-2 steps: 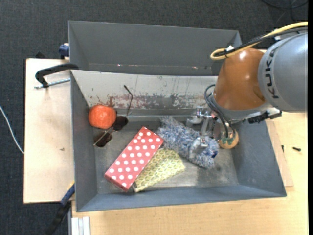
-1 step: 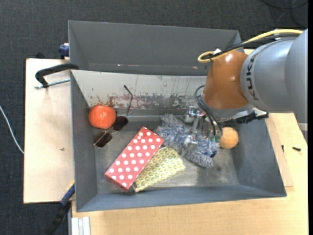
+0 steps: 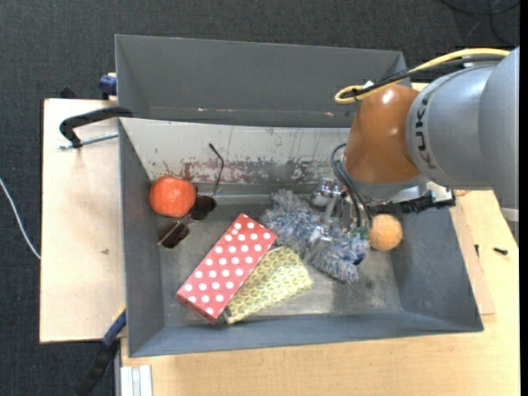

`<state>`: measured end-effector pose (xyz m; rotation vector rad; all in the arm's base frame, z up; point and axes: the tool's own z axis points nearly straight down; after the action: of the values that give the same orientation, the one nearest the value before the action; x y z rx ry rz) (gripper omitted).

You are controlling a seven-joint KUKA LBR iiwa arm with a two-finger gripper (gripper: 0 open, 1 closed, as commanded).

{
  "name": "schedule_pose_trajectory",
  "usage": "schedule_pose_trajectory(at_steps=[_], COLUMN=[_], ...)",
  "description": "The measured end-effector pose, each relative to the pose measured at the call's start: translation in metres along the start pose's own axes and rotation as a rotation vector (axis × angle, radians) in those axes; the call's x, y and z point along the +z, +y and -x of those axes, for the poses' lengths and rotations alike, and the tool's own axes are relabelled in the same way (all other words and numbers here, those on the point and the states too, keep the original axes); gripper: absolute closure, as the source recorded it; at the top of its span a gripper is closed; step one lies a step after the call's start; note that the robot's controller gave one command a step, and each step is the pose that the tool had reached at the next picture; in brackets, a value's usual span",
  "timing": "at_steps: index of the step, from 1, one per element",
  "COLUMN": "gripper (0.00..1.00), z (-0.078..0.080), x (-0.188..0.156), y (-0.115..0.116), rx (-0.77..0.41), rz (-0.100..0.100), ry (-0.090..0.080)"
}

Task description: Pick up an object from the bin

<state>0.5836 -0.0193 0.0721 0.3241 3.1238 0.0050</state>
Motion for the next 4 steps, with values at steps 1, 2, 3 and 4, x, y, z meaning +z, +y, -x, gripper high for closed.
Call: schedule_pose_trajectory(at_steps=[1, 2, 3, 4], gripper=[0.00, 1.00, 1.00, 1.00], z=[0.0014, 0.0025, 0.0025, 0.0016], x=[-0.0005, -0.0036, -0.0036, -0.0066], y=[0.0024, 0.0014, 0.0014, 0.0013], rx=[-0.064, -0.001, -0.001, -0.001], rz=[-0.001, -0.001, -0.001, -0.001], ry=[-0.003, -0.006, -0.006, -0.003])
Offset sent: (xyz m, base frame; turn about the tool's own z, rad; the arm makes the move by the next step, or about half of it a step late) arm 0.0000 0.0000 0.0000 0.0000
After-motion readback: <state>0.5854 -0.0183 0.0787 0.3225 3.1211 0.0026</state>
